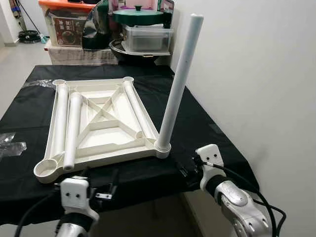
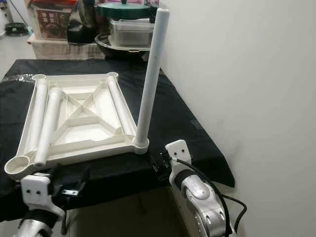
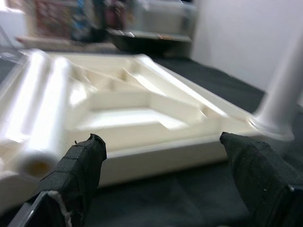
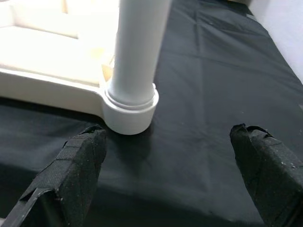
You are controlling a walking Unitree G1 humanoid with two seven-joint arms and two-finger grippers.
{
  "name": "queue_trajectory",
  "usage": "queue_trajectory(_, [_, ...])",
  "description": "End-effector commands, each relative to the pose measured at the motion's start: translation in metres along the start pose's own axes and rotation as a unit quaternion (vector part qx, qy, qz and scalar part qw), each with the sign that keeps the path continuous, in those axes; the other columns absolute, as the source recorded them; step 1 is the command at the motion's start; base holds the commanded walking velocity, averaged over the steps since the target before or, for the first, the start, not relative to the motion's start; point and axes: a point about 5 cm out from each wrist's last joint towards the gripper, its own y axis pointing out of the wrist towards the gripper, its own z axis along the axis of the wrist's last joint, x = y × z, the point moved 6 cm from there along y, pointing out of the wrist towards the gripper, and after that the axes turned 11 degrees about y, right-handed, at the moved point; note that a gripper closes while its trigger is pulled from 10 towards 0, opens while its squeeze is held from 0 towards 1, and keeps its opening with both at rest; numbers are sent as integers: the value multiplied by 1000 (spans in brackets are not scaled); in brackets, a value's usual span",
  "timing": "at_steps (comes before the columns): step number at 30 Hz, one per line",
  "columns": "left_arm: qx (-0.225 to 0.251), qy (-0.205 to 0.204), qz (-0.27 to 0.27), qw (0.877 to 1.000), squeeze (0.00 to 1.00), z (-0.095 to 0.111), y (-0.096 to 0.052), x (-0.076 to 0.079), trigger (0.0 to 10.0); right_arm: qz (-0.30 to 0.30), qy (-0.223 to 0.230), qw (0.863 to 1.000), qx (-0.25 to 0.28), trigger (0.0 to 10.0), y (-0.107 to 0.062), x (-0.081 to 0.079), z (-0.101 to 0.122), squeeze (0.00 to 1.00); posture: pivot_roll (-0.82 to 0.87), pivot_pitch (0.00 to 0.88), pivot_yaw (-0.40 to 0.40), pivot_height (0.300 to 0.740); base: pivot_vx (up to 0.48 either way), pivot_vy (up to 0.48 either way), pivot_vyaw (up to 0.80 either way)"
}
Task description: Building children table
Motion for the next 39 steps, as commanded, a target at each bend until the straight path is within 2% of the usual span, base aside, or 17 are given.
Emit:
queue_trajectory(1, [7, 5, 3, 1000, 0, 4, 0, 1, 10000, 28, -11, 1000, 8, 10000, 6, -14, 5, 0, 57, 0, -115, 740, 0, 0, 800])
queue_trajectory(5, [20, 4, -2, 1000, 0, 11, 3, 6, 10000, 26, -16, 999, 15, 10000, 9, -18, 8, 0, 57, 0, -113, 740, 0, 0, 800])
queue_trajectory(6, [25, 7, 1, 1000, 0, 15, 4, 3, 10000, 22, -1, 1000, 19, 10000, 10, -18, 9, 0, 53, 0, -108, 740, 0, 0, 800])
queue_trajectory(13, [30, 10, 9, 999, 0, 18, 7, -4, 10000, 8, 22, 999, 32, 10000, 12, -14, 14, 0, 49, 0, -99, 740, 0, 0, 800])
queue_trajectory(17, [35, 11, 7, 999, 0, 20, 9, -6, 10000, -10, 42, 998, 52, 10000, 14, -9, 22, 0, 46, 0, -98, 740, 0, 349, 800])
queue_trajectory(19, [32, 12, 1, 999, 0, 18, 10, -5, 10000, -20, 68, 996, 60, 10000, 17, -7, 25, 0, 42, 0, -89, 740, 0, 480, 0])
queue_trajectory(26, [34, 15, -3, 999, 0, 20, 13, -5, 10000, -38, 71, 994, 69, 10000, 23, -3, 30, 0, 47, 0, -83, 740, 0, 480, 0])
queue_trajectory(32, [41, 31, -5, 999, 0, 22, 17, -7, 10000, -69, 66, 991, 89, 10000, 30, 4, 41, 0, 52, 0, -80, 740, 0, 0, 0])
queue_trajectory(34, [41, 31, -5, 999, 0, 22, 17, -7, 10000, -69, 66, 991, 89, 10000, 30, 4, 41, 0, 52, 0, -80, 740, 0, 0, 0])
queue_trajectory(36, [47, 21, -7, 999, 0, 25, 19, -7, 10000, -86, 79, 989, 95, 10000, 34, 14, 47, 0, 50, 0, -79, 740, 139, 0, 0])
queue_trajectory(39, [51, 16, -6, 999, 0, 27, 20, -7, 10000, -90, 83, 988, 99, 10000, 35, 18, 52, 0, 46, 0, -78, 740, 277, 0, 0])
